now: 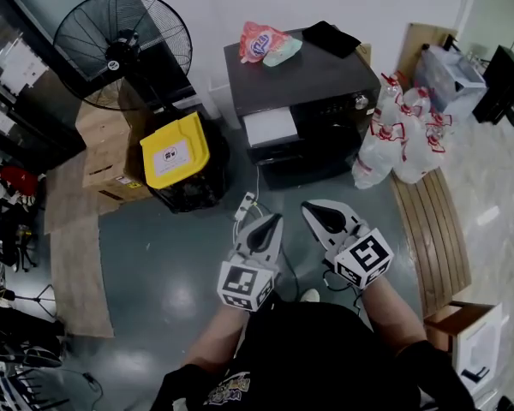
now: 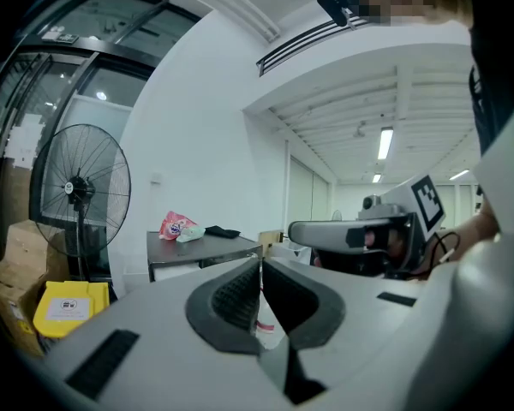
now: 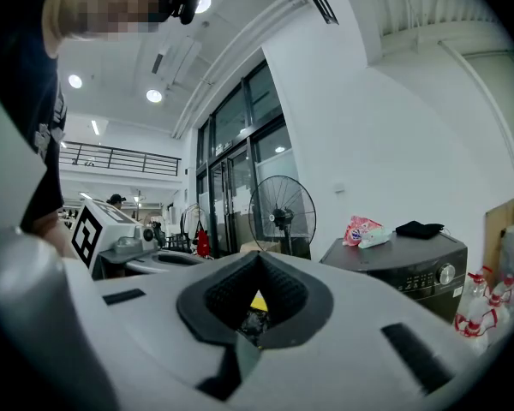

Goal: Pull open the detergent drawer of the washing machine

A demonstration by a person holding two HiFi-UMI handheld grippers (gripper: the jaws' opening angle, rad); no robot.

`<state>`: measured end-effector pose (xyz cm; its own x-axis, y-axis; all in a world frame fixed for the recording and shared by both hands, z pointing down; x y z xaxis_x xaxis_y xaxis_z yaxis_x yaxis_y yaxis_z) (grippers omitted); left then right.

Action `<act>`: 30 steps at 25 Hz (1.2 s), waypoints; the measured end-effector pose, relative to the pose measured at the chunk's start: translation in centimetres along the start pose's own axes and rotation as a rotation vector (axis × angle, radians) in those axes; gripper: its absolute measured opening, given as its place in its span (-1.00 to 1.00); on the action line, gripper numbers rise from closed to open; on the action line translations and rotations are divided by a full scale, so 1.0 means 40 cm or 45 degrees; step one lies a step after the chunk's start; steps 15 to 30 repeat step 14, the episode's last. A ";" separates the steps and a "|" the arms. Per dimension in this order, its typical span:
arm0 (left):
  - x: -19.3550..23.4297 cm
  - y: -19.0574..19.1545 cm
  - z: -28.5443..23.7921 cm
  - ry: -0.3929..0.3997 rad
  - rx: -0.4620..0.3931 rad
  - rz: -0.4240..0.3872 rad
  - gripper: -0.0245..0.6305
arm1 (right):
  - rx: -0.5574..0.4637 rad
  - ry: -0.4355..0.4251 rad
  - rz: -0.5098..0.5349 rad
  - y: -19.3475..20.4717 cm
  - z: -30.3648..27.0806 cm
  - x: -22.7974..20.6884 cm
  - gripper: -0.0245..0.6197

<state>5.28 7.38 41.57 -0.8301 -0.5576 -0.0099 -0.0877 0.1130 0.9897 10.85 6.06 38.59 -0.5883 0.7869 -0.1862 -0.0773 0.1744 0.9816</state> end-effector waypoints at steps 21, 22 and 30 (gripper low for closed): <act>-0.011 -0.012 0.032 0.013 -0.023 -0.012 -0.89 | -0.010 0.012 0.012 -0.002 0.012 0.034 -0.91; -0.011 -0.012 0.032 0.013 -0.023 -0.012 -0.89 | -0.010 0.012 0.012 -0.002 0.012 0.034 -0.91; -0.011 -0.012 0.032 0.013 -0.023 -0.012 -0.89 | -0.010 0.012 0.012 -0.002 0.012 0.034 -0.91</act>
Point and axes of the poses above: the fingertips, and each gripper's own axes: z backward along the fingers, x to its left, y out of its underside, the point moved 1 cm from there along z, backward along the fingers, and after that the axes turned 5 degrees about -z, right-handed, at the moved point
